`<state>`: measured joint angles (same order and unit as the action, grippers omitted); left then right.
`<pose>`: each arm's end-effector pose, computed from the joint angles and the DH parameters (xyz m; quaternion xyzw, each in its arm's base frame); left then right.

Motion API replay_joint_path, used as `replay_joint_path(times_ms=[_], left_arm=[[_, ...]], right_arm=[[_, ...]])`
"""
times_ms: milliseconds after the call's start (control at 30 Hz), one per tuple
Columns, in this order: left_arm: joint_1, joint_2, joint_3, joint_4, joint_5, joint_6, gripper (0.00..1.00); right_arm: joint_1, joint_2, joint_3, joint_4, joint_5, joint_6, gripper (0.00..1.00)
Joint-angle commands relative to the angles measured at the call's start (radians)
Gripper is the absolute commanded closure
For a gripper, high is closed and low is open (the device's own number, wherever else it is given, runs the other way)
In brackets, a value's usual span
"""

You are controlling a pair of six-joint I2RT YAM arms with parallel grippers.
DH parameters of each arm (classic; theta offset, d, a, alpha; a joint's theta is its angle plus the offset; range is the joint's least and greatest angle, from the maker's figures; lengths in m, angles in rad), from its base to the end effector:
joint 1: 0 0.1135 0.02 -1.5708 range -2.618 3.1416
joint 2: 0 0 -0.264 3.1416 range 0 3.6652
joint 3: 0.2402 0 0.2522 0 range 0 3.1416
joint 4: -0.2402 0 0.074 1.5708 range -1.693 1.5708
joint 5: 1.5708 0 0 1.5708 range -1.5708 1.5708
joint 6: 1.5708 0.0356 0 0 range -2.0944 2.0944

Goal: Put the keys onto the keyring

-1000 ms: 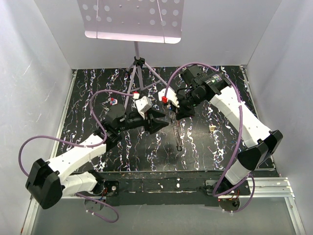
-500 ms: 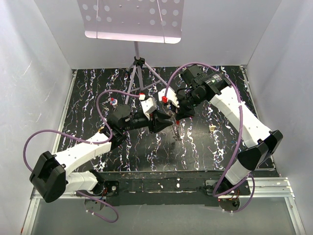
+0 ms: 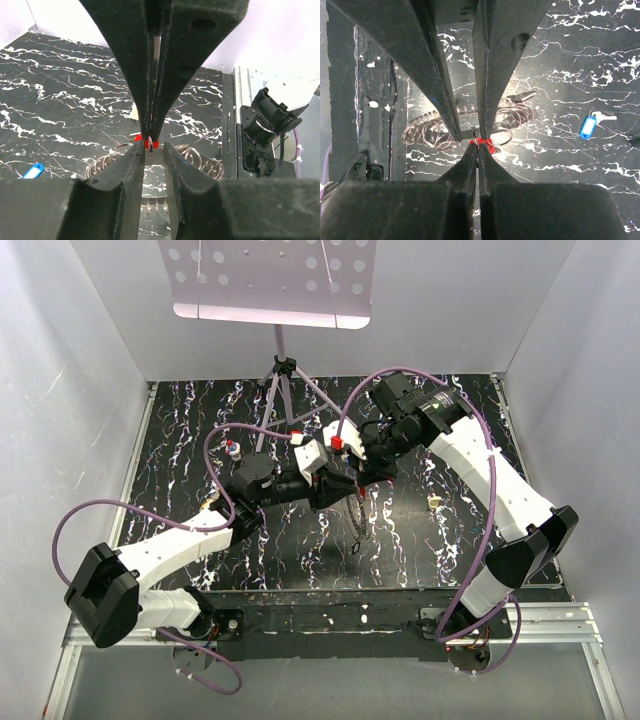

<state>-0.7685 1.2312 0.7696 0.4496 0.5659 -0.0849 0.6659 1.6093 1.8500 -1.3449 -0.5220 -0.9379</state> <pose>0.1896 -0.2098 0.3058 0.4138 0.5778 -0.4601 0.5322 0.2257 0.1999 0.4003 -0.7170 0.6107 0.2185 0.2553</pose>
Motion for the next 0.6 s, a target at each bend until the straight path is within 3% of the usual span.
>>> replay_joint_path(times_ms=[0, 167, 300, 567], left_arm=[[-0.012, 0.008, 0.040, 0.014, -0.015, 0.016, 0.80], [-0.012, 0.016, 0.043, 0.005, -0.009, 0.020, 0.87], [-0.014, 0.017, 0.045, -0.002, 0.000, 0.025, 1.00], [-0.014, 0.010, 0.054, -0.042, 0.011, 0.037, 1.00]], right_arm=[[0.001, -0.040, 0.043, -0.206, -0.039, 0.013, 0.99], [0.001, -0.042, 0.044, -0.204, -0.041, 0.013, 0.99], [0.001, -0.042, 0.043, -0.206, -0.042, 0.011, 0.99], [-0.003, -0.054, 0.043, -0.206, -0.079, 0.022, 0.99]])
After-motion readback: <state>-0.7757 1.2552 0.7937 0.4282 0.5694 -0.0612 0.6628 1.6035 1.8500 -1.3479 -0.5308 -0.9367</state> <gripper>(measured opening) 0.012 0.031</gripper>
